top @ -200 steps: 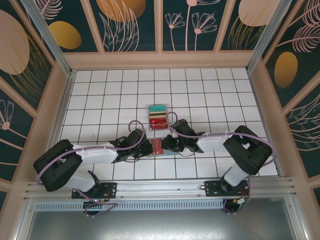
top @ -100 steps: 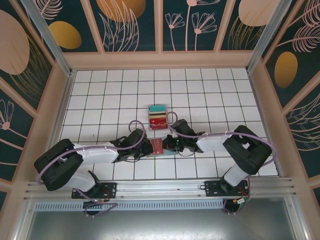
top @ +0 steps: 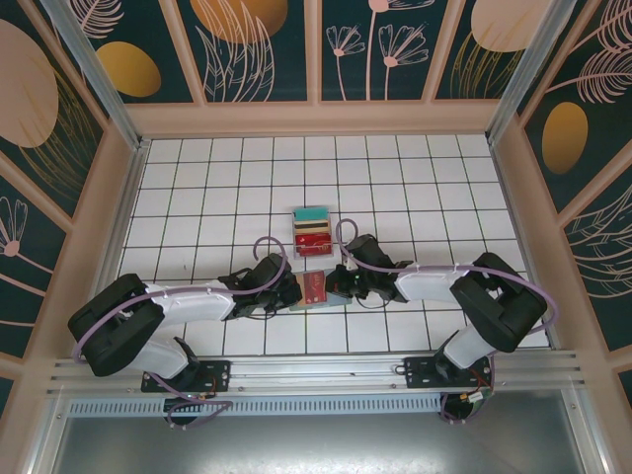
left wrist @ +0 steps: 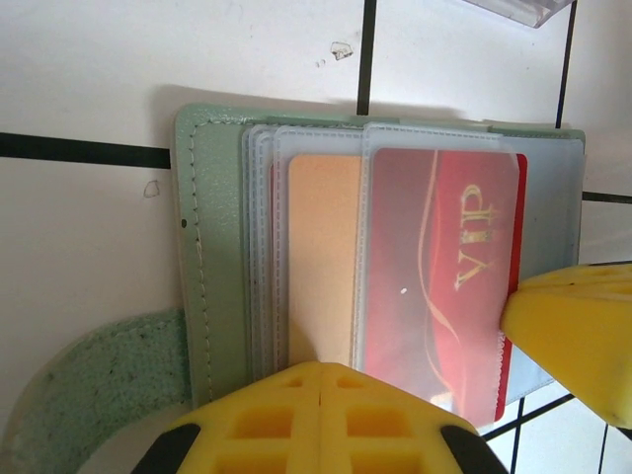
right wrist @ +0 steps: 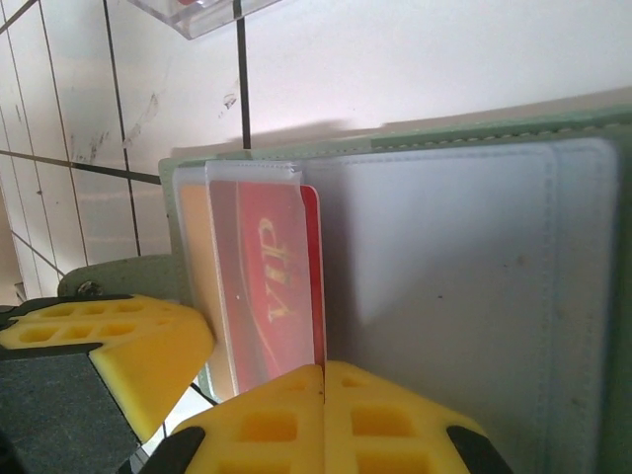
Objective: Take the credit cards out of the card holder
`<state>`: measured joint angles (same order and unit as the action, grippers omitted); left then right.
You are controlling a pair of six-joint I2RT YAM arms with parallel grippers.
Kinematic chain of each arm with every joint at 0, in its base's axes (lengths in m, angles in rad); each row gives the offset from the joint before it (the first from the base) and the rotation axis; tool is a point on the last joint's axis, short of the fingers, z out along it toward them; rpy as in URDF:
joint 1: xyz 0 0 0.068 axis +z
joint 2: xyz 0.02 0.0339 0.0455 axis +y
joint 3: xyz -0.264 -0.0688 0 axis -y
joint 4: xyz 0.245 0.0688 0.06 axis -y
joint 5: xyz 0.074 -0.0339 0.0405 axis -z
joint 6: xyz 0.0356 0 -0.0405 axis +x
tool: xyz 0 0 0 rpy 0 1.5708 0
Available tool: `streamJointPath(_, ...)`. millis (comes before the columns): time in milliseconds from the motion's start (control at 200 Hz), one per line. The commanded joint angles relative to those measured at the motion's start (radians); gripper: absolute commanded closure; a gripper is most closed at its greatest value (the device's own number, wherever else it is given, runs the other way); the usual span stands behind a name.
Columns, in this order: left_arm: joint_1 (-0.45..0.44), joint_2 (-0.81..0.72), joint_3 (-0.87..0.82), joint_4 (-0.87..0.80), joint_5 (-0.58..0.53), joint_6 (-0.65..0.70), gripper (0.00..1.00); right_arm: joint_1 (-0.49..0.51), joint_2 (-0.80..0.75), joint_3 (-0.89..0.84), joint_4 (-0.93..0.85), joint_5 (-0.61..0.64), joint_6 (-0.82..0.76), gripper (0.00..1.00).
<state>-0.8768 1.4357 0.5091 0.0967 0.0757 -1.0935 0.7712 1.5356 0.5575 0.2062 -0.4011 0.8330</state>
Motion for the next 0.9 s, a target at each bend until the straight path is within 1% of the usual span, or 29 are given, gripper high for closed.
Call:
streamJointPath(0,0.005,0.029,-0.011,-0.120,-0.046,-0.005,1.00,-0.008,-0.013,-0.019,-0.026,0.016,-0.017,1.00)
streamJointPath(245,0.005,0.023,-0.008,-0.111,-0.037,-0.002,1.00,-0.008,-0.009,-0.015,-0.004,-0.001,-0.015,1.00)
streamJointPath(350,0.004,0.010,0.008,-0.120,-0.039,0.003,1.00,-0.003,0.008,0.003,0.012,-0.016,-0.014,0.88)
streamJointPath(400,0.005,0.002,0.021,-0.134,-0.045,0.007,1.00,0.001,0.012,0.011,0.012,-0.016,-0.016,0.85)
streamJointPath(500,0.005,-0.016,0.042,-0.160,-0.057,0.012,0.96,0.003,0.008,0.017,0.010,-0.013,-0.017,0.82)
streamJointPath(571,0.004,-0.027,0.052,-0.171,-0.061,0.016,0.90,0.002,0.006,0.019,0.007,-0.013,-0.019,0.79)
streamJointPath(611,0.005,-0.032,0.061,-0.176,-0.062,0.018,0.89,0.003,0.007,0.019,0.006,-0.013,-0.019,0.79)
streamJointPath(686,0.005,-0.038,0.073,-0.179,-0.065,0.024,0.88,0.006,0.012,0.022,0.010,-0.018,-0.019,0.79)
streamJointPath(736,0.005,-0.041,0.081,-0.180,-0.065,0.027,0.84,0.008,0.017,0.025,0.013,-0.024,-0.020,0.81)
streamJointPath(791,0.005,-0.042,0.091,-0.180,-0.065,0.029,0.76,0.012,0.022,0.030,0.015,-0.028,-0.022,0.81)
streamJointPath(896,0.004,-0.044,0.115,-0.182,-0.060,0.038,0.75,0.020,0.034,0.041,0.012,-0.030,-0.026,0.83)
